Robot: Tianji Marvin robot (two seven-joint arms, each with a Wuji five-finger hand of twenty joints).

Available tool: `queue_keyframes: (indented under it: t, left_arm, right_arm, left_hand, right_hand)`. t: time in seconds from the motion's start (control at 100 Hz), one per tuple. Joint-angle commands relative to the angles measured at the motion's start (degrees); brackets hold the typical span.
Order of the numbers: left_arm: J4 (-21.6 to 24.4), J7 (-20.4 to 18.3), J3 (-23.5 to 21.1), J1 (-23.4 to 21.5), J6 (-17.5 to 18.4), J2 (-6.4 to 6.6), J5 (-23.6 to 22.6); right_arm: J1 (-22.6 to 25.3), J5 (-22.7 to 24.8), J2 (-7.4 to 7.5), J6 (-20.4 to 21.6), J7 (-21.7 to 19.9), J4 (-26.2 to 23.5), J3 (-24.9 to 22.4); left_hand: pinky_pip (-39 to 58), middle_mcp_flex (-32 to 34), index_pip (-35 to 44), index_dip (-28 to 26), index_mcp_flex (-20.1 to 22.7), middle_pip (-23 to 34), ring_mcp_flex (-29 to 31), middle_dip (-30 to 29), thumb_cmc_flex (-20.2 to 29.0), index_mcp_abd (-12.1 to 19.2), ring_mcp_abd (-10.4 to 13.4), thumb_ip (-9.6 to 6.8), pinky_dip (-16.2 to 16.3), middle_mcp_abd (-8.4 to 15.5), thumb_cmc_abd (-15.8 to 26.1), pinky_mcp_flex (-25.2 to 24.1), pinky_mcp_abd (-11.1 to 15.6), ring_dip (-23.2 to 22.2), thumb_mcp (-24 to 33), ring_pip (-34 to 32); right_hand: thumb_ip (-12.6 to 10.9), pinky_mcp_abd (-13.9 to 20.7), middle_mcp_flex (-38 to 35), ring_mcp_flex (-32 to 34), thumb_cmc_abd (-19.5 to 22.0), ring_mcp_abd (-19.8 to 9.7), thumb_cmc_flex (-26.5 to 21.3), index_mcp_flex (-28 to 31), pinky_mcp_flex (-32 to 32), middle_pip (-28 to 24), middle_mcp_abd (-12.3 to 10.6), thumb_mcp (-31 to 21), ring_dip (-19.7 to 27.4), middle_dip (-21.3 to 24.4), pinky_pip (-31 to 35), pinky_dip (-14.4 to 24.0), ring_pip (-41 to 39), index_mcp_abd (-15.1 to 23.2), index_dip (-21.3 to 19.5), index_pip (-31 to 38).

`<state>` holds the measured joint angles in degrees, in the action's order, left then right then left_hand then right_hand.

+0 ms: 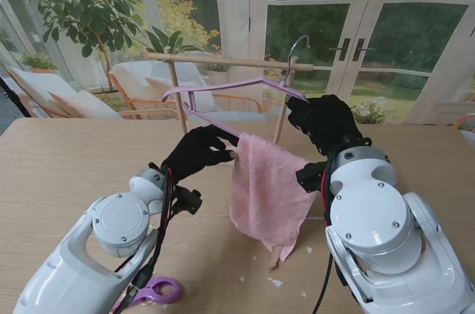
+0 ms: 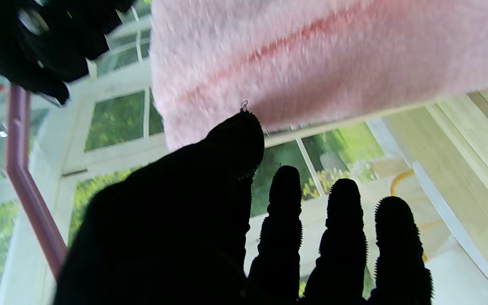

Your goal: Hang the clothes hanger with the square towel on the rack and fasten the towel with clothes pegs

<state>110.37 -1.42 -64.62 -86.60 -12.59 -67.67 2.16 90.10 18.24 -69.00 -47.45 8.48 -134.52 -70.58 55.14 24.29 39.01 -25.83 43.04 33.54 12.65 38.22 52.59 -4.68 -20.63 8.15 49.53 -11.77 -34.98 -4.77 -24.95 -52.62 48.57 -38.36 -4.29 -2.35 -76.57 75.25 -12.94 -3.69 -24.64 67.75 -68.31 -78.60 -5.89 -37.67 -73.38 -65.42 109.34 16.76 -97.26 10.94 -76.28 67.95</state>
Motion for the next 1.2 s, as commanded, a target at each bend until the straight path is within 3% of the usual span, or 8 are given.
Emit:
queue_keyframes:
  t: [0.0, 0.18, 0.33, 0.51, 0.58, 0.67, 0.88, 1.19]
  left_arm:
    - [-0.1, -1.1, 0.1, -0.9, 0.5, 0.71, -0.2]
    - [0.4, -1.6, 0.4, -1.4, 0.9, 0.74, 1.3]
    - [2.6, 1.4, 0.4, -2.7, -0.4, -0.18, 4.3]
    - [6.5, 2.6, -0.1, -4.9, -1.1, -0.13, 2.7]
    - [8.3, 3.5, -0.1, -5.4, -1.7, -0.29, 2.4]
    - [10.4, 5.4, 0.4, -5.9, -2.3, -0.55, 0.3]
    - [14.2, 10.6, 1.5, -5.2, -6.3, -1.97, -2.3]
    - [16.0, 14.3, 1.1, -4.3, -10.8, -3.17, -3.6]
  right_arm:
    - [-0.1, 0.2, -0.52, 0.0, -0.9, -1.3, 0.3]
    - [-0.2, 0.3, -0.53, -0.3, -0.9, -1.3, 0.5]
    - [-0.1, 1.0, -0.44, -0.5, -1.0, -1.3, 0.4]
    - [0.3, 2.2, -0.23, -0.6, -1.3, -1.1, 0.3]
    - [0.5, 2.8, -0.13, -0.6, -1.3, -1.1, 0.3]
    - [0.7, 4.1, 0.04, -0.8, -1.5, -0.9, 0.4]
    - [1.2, 5.2, 0.33, -1.5, -2.1, -0.8, 0.4]
    - [1.8, 7.4, 0.68, -2.5, -2.7, -0.6, 0.1]
  left_hand:
    - [0.2, -0.8, -1.4, 0.2, -0.7, -0.3, -1.6, -0.5, -1.8, 3.1, 1.8, 1.25, 1.2, 1.2, -2.9, -0.4, 0.6, 0.3, 3.1, 0.3]
    - [-0.3, 0.3, -1.2, 2.7, 3.0, -0.5, -1.7, -0.5, -0.4, 3.6, 1.4, 2.11, 1.0, 1.1, -2.5, -0.4, 1.0, 0.1, -0.5, 0.4]
    - [-1.7, 2.9, 6.5, 4.4, 8.7, 0.5, -1.3, 1.0, 1.0, -3.6, -0.7, 0.74, 1.3, -1.2, 5.6, -1.4, 0.4, -1.0, -9.8, 0.1]
    - [-0.7, 3.4, 9.7, -5.5, 7.8, 3.3, -0.5, 4.5, 3.8, -8.3, -1.1, -0.06, 3.0, -2.6, 8.2, -0.7, -0.3, -2.8, -13.9, -1.6]
    - [0.2, 3.5, 10.6, -9.2, 6.8, 5.5, -0.3, 7.1, 4.6, -9.8, -1.0, -0.27, 3.3, -2.7, 8.0, -0.5, -0.3, -3.5, -13.7, -2.8]
    - [2.8, 6.4, 10.7, -10.3, 7.7, 7.2, 1.1, 20.8, 3.4, -9.6, -1.3, -0.14, 3.4, -2.6, 6.0, 0.2, -1.0, -5.8, -10.2, -6.3]
    - [9.3, 11.8, 9.9, -11.0, 9.6, 14.0, 4.1, 32.6, 2.2, -10.5, -1.6, 0.25, 4.1, -2.3, 3.7, 1.7, -1.6, -10.5, -5.8, -14.5]
    - [12.9, 16.3, 9.0, -11.5, 11.0, 23.1, 8.1, 33.1, 2.6, -13.4, -3.2, 0.41, 3.8, -3.3, 3.1, 3.1, -3.6, -13.2, -4.9, -20.2]
  right_hand:
    - [-1.8, 8.8, -4.1, 0.0, 2.6, -2.4, -0.5, 2.0, -3.5, -4.3, 4.4, 0.0, -2.1, 0.6, 10.6, 59.5, -8.7, -4.4, -1.3, 1.2]
    - [-1.7, 8.8, -4.1, 0.0, 2.7, -2.4, -0.5, 2.0, -3.5, -4.3, 4.5, 0.1, -2.1, 0.6, 10.6, 59.5, -8.7, -4.4, -1.3, 1.2]
    - [-1.8, 8.9, -4.2, 0.0, 2.7, -2.4, -0.5, 2.0, -3.5, -4.3, 4.5, 0.1, -2.1, 0.6, 10.6, 59.4, -8.6, -4.4, -1.3, 1.2]
    - [-1.8, 8.9, -4.1, 0.0, 2.7, -2.4, -0.5, 2.0, -3.5, -4.3, 4.4, 0.0, -2.1, 0.6, 10.6, 59.4, -8.7, -4.4, -1.3, 1.2]
    - [-1.8, 8.9, -4.1, 0.0, 2.6, -2.3, -0.5, 2.0, -3.5, -4.3, 4.5, 0.1, -2.1, 0.6, 10.6, 59.4, -8.7, -4.4, -1.3, 1.2]
    - [-1.8, 8.9, -4.2, 0.0, 2.6, -2.4, -0.4, 2.0, -3.5, -4.3, 4.4, 0.0, -2.1, 0.6, 10.6, 59.4, -8.7, -4.3, -1.4, 1.2]
    - [-1.8, 9.0, -4.3, 0.0, 2.6, -2.5, -0.4, 2.0, -3.5, -4.3, 4.3, 0.0, -2.1, 0.6, 10.6, 59.4, -8.7, -4.3, -1.4, 1.2]
    - [-1.8, 9.2, -4.2, 0.0, 2.8, -2.6, -0.4, 2.0, -3.5, -4.3, 4.4, 0.1, -2.1, 0.6, 10.6, 59.4, -8.6, -4.2, -1.4, 1.2]
